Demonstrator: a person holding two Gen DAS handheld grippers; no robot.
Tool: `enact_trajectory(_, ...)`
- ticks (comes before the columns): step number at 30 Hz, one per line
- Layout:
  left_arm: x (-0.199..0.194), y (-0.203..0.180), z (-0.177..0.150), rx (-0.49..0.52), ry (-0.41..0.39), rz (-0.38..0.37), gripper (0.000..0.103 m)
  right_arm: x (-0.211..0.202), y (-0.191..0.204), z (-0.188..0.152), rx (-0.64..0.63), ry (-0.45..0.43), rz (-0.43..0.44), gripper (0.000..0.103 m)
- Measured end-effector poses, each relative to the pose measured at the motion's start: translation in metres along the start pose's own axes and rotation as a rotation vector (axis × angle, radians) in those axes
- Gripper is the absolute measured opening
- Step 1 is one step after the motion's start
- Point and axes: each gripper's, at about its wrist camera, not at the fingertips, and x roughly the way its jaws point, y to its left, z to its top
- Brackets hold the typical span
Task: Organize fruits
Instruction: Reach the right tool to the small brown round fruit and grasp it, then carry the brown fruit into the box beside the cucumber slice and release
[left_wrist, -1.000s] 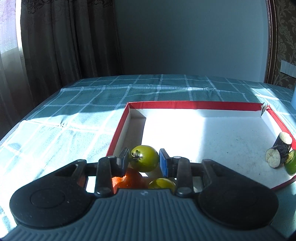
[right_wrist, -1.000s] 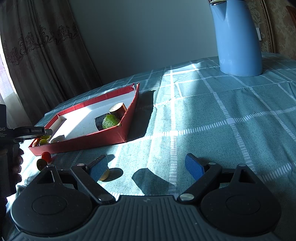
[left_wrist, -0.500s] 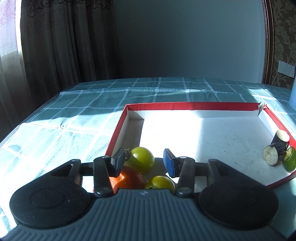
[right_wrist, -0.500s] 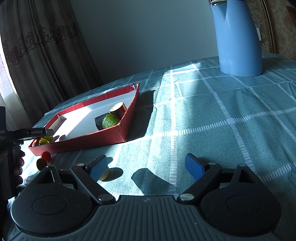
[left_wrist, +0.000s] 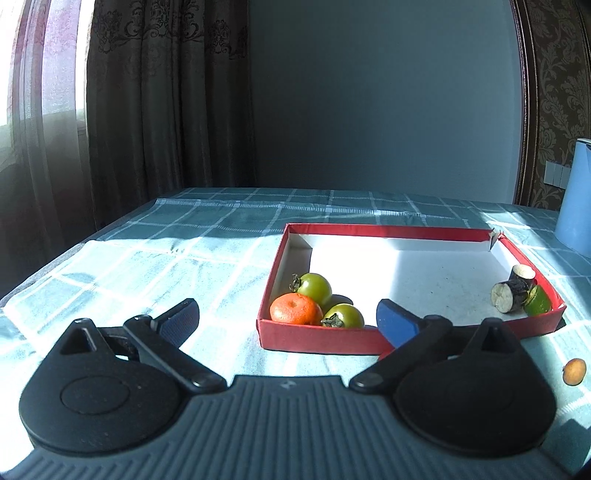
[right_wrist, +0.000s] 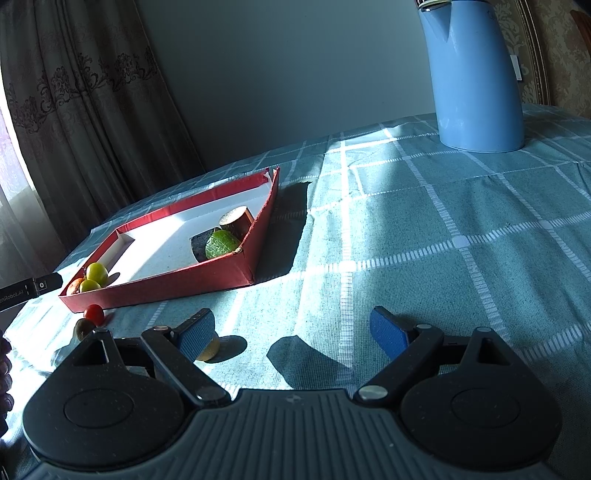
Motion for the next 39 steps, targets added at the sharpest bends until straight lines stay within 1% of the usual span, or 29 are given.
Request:
enact_trajectory(3,-0.002,0.015,-0.013,-0.02,0.002,0.026,0.103,-0.007,0.001,-0.001,-0.009,-0.037,0.021,0.092)
enact_trajectory(6,0.0,0.029,-0.015,-0.093,0.02,0.005,0.103,-0.012,0.005,-0.001,-0.026,-0.065,0.072,0.092)
enact_trajectory(8,0.003,0.032,-0.016,-0.115,0.03,0.016,0.103,-0.014,0.01,-0.002,-0.057,-0.07,0.089,0.092)
enact_trajectory(11,0.004,0.036,-0.017,-0.13,0.043,0.008,0.103,-0.016,0.024,-0.005,-0.131,-0.072,0.123,0.092)
enact_trajectory(13,0.002,0.036,-0.017,-0.127,0.035,0.01,0.103,-0.016,0.034,-0.007,-0.187,-0.066,0.118,0.091)
enact_trajectory(16,0.002,0.034,-0.017,-0.12,0.027,0.008,0.103,-0.011,0.053,-0.011,-0.297,-0.035,0.09,0.091)
enact_trajectory(17,0.002,0.034,-0.018,-0.12,0.029,0.007,0.103,-0.008,0.061,-0.013,-0.341,-0.02,0.079,0.09)
enact_trajectory(19,0.002,0.034,-0.018,-0.123,0.031,0.006,0.103,-0.004,0.07,-0.016,-0.393,0.001,0.061,0.082)
enact_trajectory(20,0.003,0.034,-0.018,-0.123,0.032,0.006,0.103,-0.002,0.073,-0.016,-0.402,0.01,0.062,0.074)
enact_trajectory(21,0.003,0.034,-0.018,-0.123,0.032,0.006,0.103,0.001,0.074,-0.016,-0.403,0.021,0.06,0.069)
enact_trajectory(22,0.003,0.034,-0.018,-0.123,0.032,0.005,0.103,0.004,0.075,-0.015,-0.402,0.035,0.056,0.06)
enact_trajectory(23,0.003,0.034,-0.018,-0.123,0.032,0.004,0.103,0.008,0.075,-0.015,-0.402,0.046,0.052,0.056)
enact_trajectory(27,0.004,0.034,-0.018,-0.124,0.034,0.004,0.103,0.015,0.077,-0.013,-0.4,0.063,0.048,0.048)
enact_trajectory(29,0.003,0.034,-0.018,-0.124,0.035,0.002,0.103,0.018,0.076,-0.013,-0.399,0.078,0.047,0.036)
enact_trajectory(31,0.004,0.034,-0.019,-0.125,0.036,0.002,0.103,0.02,0.076,-0.013,-0.399,0.089,0.047,0.032)
enact_trajectory(32,0.004,0.034,-0.018,-0.125,0.036,0.003,0.103,0.021,0.076,-0.013,-0.399,0.092,0.047,0.027)
enact_trajectory(33,0.003,0.034,-0.019,-0.125,0.036,0.003,0.103,0.021,0.076,-0.013,-0.398,0.091,0.044,0.026)
enact_trajectory(39,0.004,0.035,-0.019,-0.126,0.037,0.004,0.103,0.018,0.076,-0.013,-0.397,0.074,0.05,0.025)
